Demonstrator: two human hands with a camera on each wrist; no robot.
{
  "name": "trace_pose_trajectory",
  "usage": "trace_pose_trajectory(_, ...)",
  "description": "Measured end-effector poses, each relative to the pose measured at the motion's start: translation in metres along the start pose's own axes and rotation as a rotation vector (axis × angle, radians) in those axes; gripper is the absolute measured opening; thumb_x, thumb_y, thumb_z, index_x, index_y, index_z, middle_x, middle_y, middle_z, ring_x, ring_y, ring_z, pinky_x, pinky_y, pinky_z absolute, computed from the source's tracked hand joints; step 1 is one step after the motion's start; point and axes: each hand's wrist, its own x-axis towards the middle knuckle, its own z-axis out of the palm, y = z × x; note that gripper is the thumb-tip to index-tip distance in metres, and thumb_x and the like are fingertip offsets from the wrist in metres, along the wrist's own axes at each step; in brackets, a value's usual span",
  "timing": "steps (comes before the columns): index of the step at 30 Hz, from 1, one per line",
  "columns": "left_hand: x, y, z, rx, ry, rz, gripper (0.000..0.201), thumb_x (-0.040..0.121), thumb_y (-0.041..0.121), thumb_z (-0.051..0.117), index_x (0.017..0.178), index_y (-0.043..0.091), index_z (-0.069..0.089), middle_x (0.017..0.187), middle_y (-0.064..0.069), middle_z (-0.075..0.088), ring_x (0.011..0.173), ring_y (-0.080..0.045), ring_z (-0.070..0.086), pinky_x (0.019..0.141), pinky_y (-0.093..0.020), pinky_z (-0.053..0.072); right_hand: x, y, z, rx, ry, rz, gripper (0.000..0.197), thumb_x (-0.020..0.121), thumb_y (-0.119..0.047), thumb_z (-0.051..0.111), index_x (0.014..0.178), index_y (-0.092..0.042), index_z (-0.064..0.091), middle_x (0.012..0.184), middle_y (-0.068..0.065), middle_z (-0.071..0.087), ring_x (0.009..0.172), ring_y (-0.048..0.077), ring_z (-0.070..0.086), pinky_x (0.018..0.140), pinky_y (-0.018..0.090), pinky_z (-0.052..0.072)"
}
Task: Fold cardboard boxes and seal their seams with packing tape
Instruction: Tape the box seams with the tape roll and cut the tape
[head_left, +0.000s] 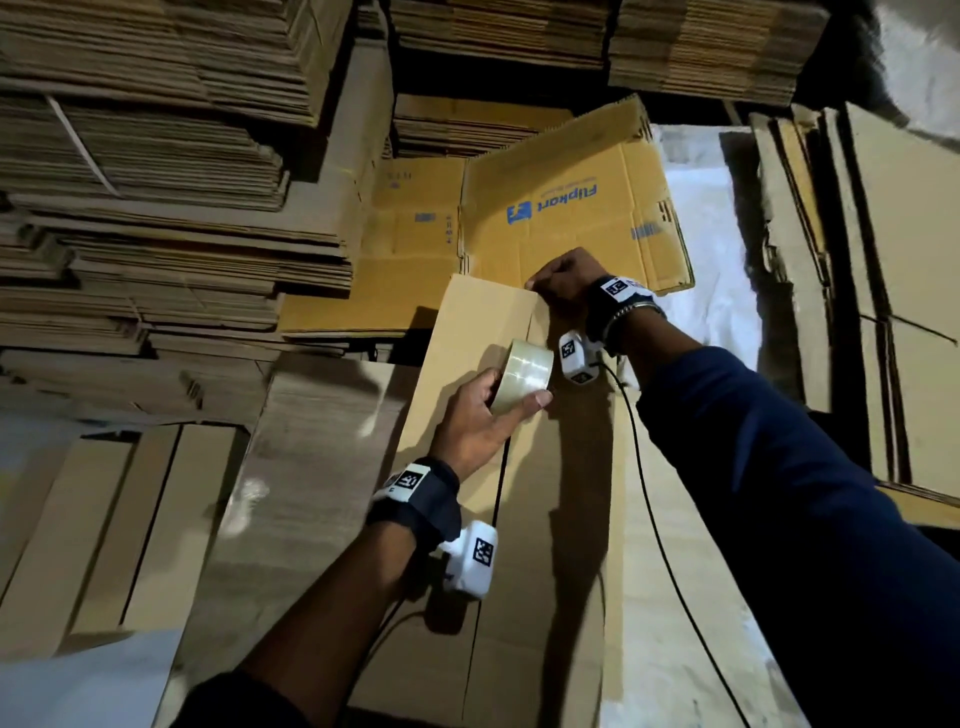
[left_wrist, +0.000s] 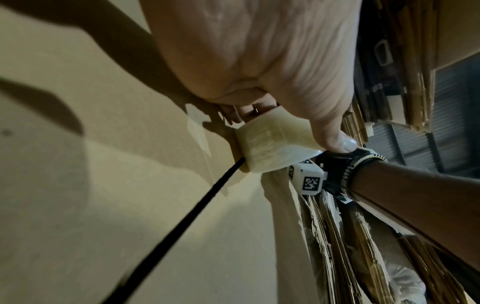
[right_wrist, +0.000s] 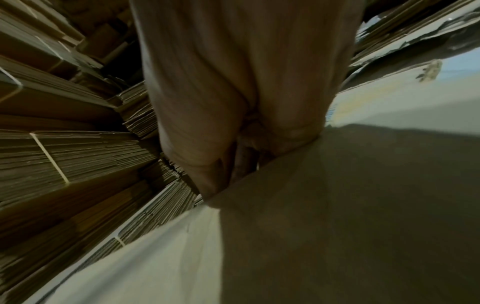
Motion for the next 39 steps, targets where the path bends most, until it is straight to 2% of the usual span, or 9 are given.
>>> trace_pose_trajectory(6,-0.006,0.013,-0.005,-0.067,-0.051,0.041,0.043,0.087,0.044,0.084,0.12,0.022,0.07,0.114,0.005,0.078,0.111,-0.015,0.072,0.105,-0.051,0.054,0.005,-0.012,-0.004,-0.362,-0.078,0.166,0.031,0.089,-0.031,0.073,0.103,-0.003,0.075,0.102,0.015,0.076,0.096,0.033,0.073,0.091,0.046,0.06)
trace_pose_trajectory(12,-0.007,0.013,-0.006,-0.058,-0.017,0.029,0.043,0.083,0.055,0.083,0.115,0.028,0.072,0.108,0.007,0.079,0.104,-0.014,0.074,0.101,-0.054,0.056,0.001,0.003,0.001,-0.086,-0.079,-0.026,0.024,0.095,-0.004,0.064,0.088,-0.019,0.082,0.098,0.009,0.078,0.096,0.029,0.072,0.088,0.039,0.06)
trace_pose_trajectory(15,-0.008,0.015,-0.003,-0.054,0.0,0.04,0.043,0.083,0.057,0.083,0.114,0.029,0.073,0.105,0.007,0.079,0.1,-0.015,0.074,0.098,-0.055,0.057,-0.018,0.009,0.001,0.152,-0.124,-0.117,0.017,0.101,-0.024,0.066,0.094,-0.016,0.079,0.093,0.015,0.077,0.08,0.024,0.066,0.078,0.037,0.055)
trace_pose_trajectory(18,-0.01,0.017,0.0,-0.039,0.014,0.034,0.039,0.086,0.055,0.081,0.114,0.028,0.073,0.103,0.006,0.079,0.099,-0.015,0.075,0.097,-0.053,0.058,-0.033,0.009,0.004,-0.127,-0.221,-0.184,0.045,0.103,-0.058,0.048,0.089,-0.024,0.073,0.091,0.003,0.075,0.083,0.021,0.066,0.084,0.037,0.052)
trace_pose_trajectory(22,-0.021,0.019,0.004,-0.024,0.04,0.04,0.035,0.097,0.053,0.069,0.117,0.025,0.073,0.102,0.003,0.079,0.098,-0.016,0.075,0.097,-0.053,0.057,-0.037,0.01,0.009,-0.502,-0.248,-0.271,0.047,0.109,-0.057,0.029,0.116,-0.022,0.06,0.11,0.01,0.068,0.105,0.035,0.063,0.098,0.047,0.048)
trace_pose_trajectory(26,-0.038,0.019,0.009,0.015,0.097,0.032,0.044,0.093,0.066,0.063,0.112,0.027,0.073,0.096,0.005,0.078,0.091,-0.015,0.075,0.088,-0.054,0.061,-0.037,0.014,0.013,-0.62,-0.232,-0.253,0.05,0.102,-0.072,0.018,0.112,-0.033,0.046,0.107,0.006,0.064,0.104,0.034,0.063,0.102,0.056,0.044)
trace_pose_trajectory(31,-0.056,0.015,0.005,-0.008,0.074,0.048,0.037,0.097,0.056,0.067,0.112,0.023,0.074,0.094,0.004,0.079,0.09,-0.013,0.077,0.088,-0.053,0.061,-0.042,0.01,0.01,-0.723,-0.214,-0.253,0.056,0.101,-0.072,0.015,0.123,-0.031,0.045,0.121,0.012,0.063,0.117,0.037,0.06,0.102,0.062,0.041)
trace_pose_trajectory(35,-0.054,0.011,0.004,-0.05,0.0,0.007,0.037,0.095,0.058,0.068,0.113,0.027,0.074,0.096,0.004,0.079,0.096,-0.013,0.077,0.092,-0.054,0.059,-0.059,0.018,0.023,-0.883,-0.134,-0.273,0.091,0.094,-0.083,0.025,0.16,-0.021,0.02,0.169,0.008,0.02,0.155,0.031,0.019,0.114,0.069,0.022)
trace_pose_trajectory(39,-0.047,0.009,0.005,-0.062,-0.002,0.015,0.038,0.096,0.057,0.067,0.115,0.024,0.073,0.098,0.001,0.08,0.096,-0.009,0.075,0.093,-0.041,0.057,-0.08,0.035,0.037,-1.025,-0.174,-0.405,0.101,0.095,-0.08,0.026,0.162,-0.018,-0.019,0.169,0.009,-0.026,0.157,0.032,-0.021,0.117,0.076,0.003)
